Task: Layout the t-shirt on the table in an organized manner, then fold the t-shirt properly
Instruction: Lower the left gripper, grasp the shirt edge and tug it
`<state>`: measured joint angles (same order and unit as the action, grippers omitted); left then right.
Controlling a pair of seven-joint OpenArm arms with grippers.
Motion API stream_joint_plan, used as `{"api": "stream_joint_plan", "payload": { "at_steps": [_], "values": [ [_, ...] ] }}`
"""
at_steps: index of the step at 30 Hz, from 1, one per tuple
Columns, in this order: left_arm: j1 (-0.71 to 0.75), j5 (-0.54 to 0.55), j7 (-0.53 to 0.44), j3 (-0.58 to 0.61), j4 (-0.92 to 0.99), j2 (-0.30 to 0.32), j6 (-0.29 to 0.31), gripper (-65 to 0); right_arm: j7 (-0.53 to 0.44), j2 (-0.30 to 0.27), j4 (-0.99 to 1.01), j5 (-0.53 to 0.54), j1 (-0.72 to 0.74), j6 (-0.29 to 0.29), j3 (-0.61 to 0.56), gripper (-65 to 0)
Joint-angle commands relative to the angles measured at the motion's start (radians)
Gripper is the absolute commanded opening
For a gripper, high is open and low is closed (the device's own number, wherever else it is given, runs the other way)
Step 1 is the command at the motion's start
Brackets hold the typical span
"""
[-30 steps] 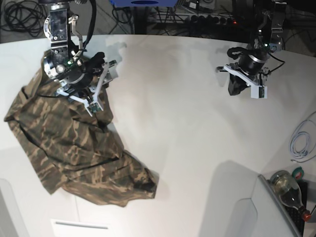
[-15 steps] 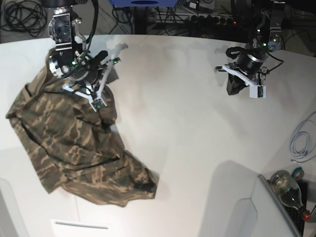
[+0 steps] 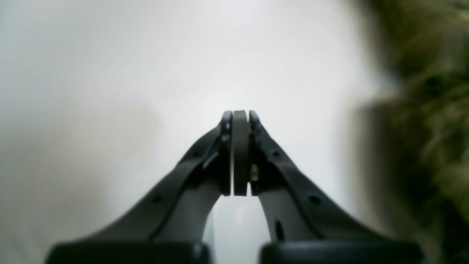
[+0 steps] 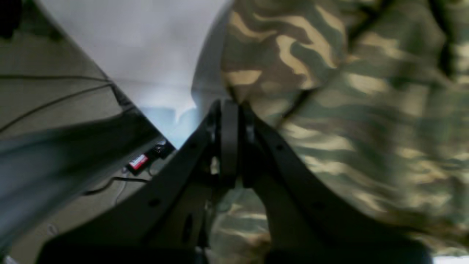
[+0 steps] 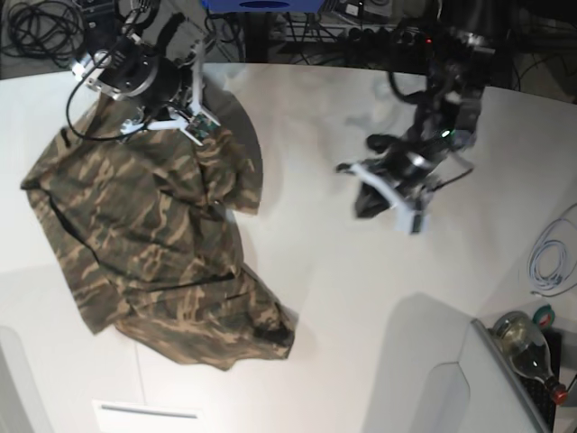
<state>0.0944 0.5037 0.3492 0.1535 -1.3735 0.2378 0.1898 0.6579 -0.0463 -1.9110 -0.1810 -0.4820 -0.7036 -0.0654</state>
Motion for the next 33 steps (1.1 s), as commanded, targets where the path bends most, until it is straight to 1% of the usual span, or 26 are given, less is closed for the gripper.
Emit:
{"api": "stream_joint_plan", "payload": {
  "at_steps": [1,4,6,8,9,13,15,16,18,19,20,21,23,24,26,30,31,33],
  "values": [
    [-0.040,0.006,-0.011,0.037,0.018,-0.007,0.003,-65.0,0.000,-0.016,-0.038,0.011,-0.002,0.005,0.000,-65.0],
    [-0.167,0.006,-0.011,0.183,0.153,-0.065,0.000,-65.0,0.030,-0.048,-0.072,0.011,-0.037,0.005,0.002,-65.0],
    [-0.250,0.006,-0.012,0.277,0.270,-0.120,0.000,-65.0,0.029,-0.085,-0.075,0.011,-0.059,0.005,-0.001,-65.0],
    [-0.327,0.006,-0.017,0.337,0.383,-0.186,0.000,-65.0,0.027,-0.112,-0.072,0.013,-0.070,0.005,-0.001,-65.0],
    [-0.362,0.006,-0.035,0.358,0.438,-0.222,0.000,-65.0,0.027,-0.122,-0.072,0.013,-0.074,0.005,-0.001,-65.0],
    [-0.496,0.005,-0.226,0.443,0.678,-0.354,0.001,-65.0,0.027,-0.178,-0.074,0.013,-0.097,0.005,-0.001,-65.0],
    [-0.563,0.008,-0.322,0.487,0.805,-0.395,0.000,-65.0,0.030,-0.208,-0.074,0.013,-0.100,0.005,0.002,-65.0],
    [-0.589,0.014,-0.370,0.510,0.843,-0.395,-0.002,-65.0,0.033,-0.224,-0.074,0.013,-0.108,0.005,0.008,-65.0],
    [-0.618,0.016,-0.456,0.538,0.854,-0.395,-0.005,-65.0,0.033,-0.246,-0.075,0.008,-0.119,0.005,0.009,-65.0],
    [-0.628,0.022,-0.487,0.532,0.853,-0.395,-0.014,-65.0,0.033,-0.261,-0.074,0.007,-0.120,0.005,0.011,-65.0],
    [-0.648,0.042,-0.503,0.521,0.846,-0.395,-0.039,-65.0,0.035,-0.281,-0.072,0.007,-0.120,0.005,0.011,-65.0],
    [-0.666,0.065,-0.503,0.509,0.842,-0.395,-0.057,-65.0,0.035,-0.304,-0.071,0.007,-0.119,0.005,0.011,-65.0],
    [-0.695,0.109,-0.502,0.490,0.839,-0.395,-0.062,-65.0,0.046,-0.341,-0.058,0.007,-0.116,0.005,0.034,-65.0],
    [-0.703,0.128,-0.500,0.482,0.837,-0.395,-0.062,-65.0,0.064,-0.350,-0.048,0.007,-0.111,0.005,0.057,-65.0],
    [-0.707,0.149,-0.500,0.467,0.834,-0.395,-0.062,-65.0,0.096,-0.353,-0.023,0.007,-0.079,0.005,0.109,-65.0],
    [-0.680,0.152,-0.500,0.427,0.823,-0.378,-0.062,-65.0,0.159,-0.353,0.087,0.007,-0.010,0.005,0.198,-65.0],
    [-0.663,0.151,-0.500,0.413,0.805,-0.369,-0.062,-65.0,0.173,-0.353,0.124,0.007,0.010,0.005,0.220,-65.0],
    [-0.625,0.154,-0.499,0.381,0.745,-0.317,-0.062,-65.0,0.191,-0.347,0.178,0.008,0.042,0.005,0.247,-65.0]
  ]
}}
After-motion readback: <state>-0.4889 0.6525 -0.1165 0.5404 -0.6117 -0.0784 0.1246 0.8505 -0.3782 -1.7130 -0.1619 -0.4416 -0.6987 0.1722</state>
